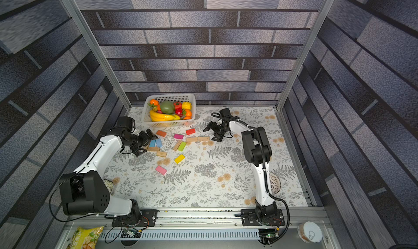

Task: Assemble the number 7 with building blocks
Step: Adjust the building block at the center of the board.

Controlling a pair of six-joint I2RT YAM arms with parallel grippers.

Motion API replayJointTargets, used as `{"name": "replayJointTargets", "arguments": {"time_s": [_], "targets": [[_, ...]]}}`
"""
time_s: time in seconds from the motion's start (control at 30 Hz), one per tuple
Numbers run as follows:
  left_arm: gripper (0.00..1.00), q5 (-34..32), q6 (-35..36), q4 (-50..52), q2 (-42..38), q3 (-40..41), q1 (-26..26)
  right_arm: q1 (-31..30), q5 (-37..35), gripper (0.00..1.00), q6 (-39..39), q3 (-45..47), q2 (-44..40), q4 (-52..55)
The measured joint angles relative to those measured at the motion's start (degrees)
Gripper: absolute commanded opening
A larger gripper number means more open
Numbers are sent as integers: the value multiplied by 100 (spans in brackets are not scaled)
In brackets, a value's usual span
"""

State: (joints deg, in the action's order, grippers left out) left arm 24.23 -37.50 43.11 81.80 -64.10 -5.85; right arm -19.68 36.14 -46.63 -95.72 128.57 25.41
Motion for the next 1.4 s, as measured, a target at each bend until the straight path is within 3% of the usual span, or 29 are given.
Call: {"name": "replayJointTargets", "arguments": {"time_s": [1.4], "targets": [[100, 0, 105, 17, -219, 188, -66, -83, 219, 87, 0, -452, 334, -74]]}}
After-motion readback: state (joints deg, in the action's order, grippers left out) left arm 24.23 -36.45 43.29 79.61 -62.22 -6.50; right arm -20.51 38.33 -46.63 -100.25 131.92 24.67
